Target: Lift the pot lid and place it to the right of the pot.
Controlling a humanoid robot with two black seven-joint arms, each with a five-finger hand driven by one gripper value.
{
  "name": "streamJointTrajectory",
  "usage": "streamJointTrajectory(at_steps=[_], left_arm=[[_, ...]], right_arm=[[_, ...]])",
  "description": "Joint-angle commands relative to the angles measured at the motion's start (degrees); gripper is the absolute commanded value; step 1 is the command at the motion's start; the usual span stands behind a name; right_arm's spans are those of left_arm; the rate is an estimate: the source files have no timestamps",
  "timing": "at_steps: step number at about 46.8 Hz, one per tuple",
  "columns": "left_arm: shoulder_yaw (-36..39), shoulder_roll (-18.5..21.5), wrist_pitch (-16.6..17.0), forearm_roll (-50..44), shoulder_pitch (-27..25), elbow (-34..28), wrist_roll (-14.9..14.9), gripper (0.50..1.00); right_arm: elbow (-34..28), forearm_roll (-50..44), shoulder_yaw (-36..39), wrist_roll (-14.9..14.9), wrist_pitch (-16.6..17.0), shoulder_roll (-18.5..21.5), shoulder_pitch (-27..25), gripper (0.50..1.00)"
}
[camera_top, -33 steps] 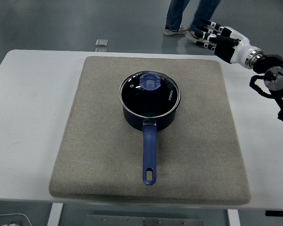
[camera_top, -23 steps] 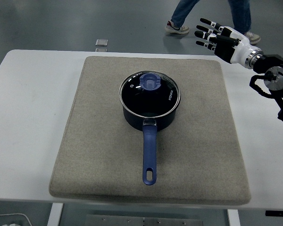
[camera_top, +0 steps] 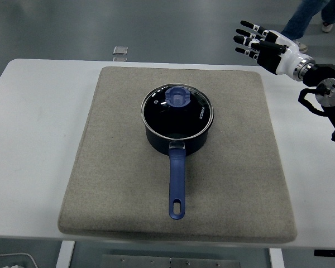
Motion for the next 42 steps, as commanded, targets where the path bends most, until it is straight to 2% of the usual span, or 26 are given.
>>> streamJointTrajectory(at_steps=[1, 27, 37, 42], left_arm=[[0.0, 0.0, 0.0, -0.08, 0.0, 0.01, -0.01, 1.0], [0.0, 0.0, 0.0, -0.08, 0.0, 0.01, -0.01, 1.0], [0.0, 0.0, 0.0, 0.01, 0.0, 0.01, -0.01, 1.0], [0.0, 0.0, 0.0, 0.01, 0.0, 0.01, -0.01, 1.0]], right_arm=[[0.09, 0.0, 0.04, 0.1, 0.04, 0.14, -0.11, 0.944], [0.09, -1.06, -1.11, 0.19, 0.04, 0.14, 0.77, 0.944], [0.27, -4.13, -1.55, 0.19, 0.13, 0.41, 2.79, 0.944], [3.16, -6.68, -1.63, 0.19, 0.57, 0.15, 3.23, 0.942]])
